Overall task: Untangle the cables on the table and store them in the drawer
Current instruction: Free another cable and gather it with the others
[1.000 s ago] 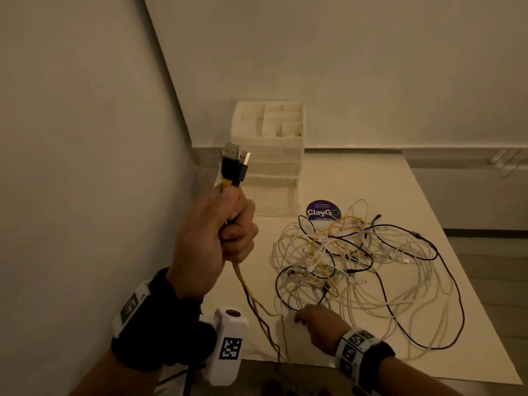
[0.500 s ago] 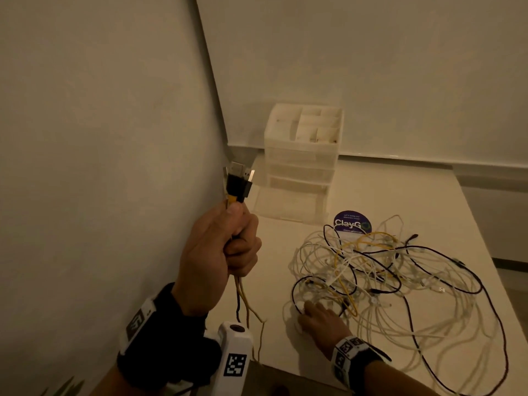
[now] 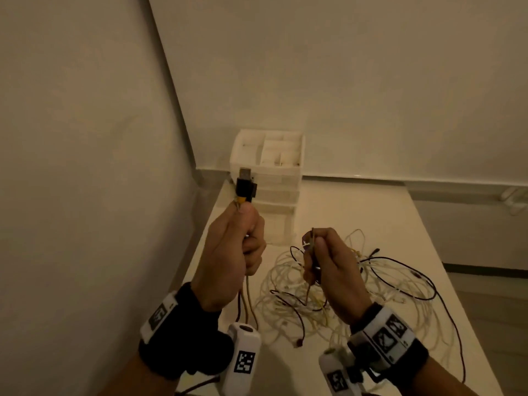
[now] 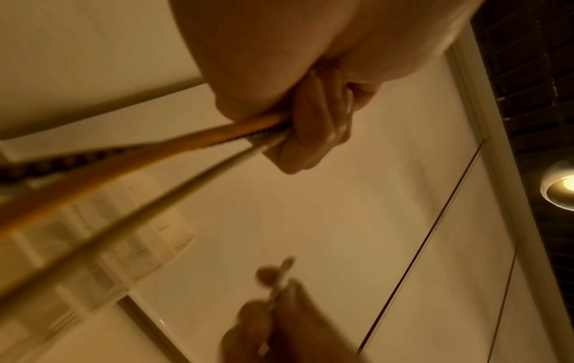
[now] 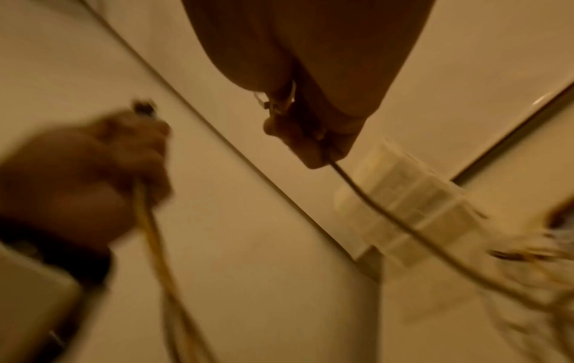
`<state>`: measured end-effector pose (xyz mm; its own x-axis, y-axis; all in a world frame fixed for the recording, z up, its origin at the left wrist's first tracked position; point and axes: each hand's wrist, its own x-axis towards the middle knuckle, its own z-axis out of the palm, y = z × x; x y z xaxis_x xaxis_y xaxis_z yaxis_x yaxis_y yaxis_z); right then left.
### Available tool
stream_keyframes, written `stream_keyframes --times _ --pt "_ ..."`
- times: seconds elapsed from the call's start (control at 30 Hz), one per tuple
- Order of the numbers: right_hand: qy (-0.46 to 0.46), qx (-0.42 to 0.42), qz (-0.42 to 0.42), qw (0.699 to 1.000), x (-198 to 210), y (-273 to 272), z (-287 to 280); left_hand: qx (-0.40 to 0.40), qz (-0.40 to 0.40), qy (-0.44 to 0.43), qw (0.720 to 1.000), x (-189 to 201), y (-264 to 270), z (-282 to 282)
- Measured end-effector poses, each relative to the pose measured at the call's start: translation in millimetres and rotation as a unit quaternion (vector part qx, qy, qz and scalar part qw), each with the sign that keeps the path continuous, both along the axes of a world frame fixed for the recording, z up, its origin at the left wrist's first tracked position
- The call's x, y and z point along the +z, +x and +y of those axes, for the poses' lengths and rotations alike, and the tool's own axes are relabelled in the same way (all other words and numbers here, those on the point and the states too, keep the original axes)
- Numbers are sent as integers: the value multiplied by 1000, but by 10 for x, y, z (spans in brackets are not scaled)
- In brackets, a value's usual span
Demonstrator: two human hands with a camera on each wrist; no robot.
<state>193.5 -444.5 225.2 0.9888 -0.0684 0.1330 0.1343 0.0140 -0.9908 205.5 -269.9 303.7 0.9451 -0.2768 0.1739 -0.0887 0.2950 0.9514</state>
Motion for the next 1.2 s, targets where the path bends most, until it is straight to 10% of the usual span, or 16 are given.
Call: stream_keyframes --times 0.5,1.2 --pt "47 -141 -97 984 928 -187 -64 -20 -99 45 994 18 104 -911" --pt "-187 1 30 982 -105 -411 -453 73 -90 -47 992 284 638 -249"
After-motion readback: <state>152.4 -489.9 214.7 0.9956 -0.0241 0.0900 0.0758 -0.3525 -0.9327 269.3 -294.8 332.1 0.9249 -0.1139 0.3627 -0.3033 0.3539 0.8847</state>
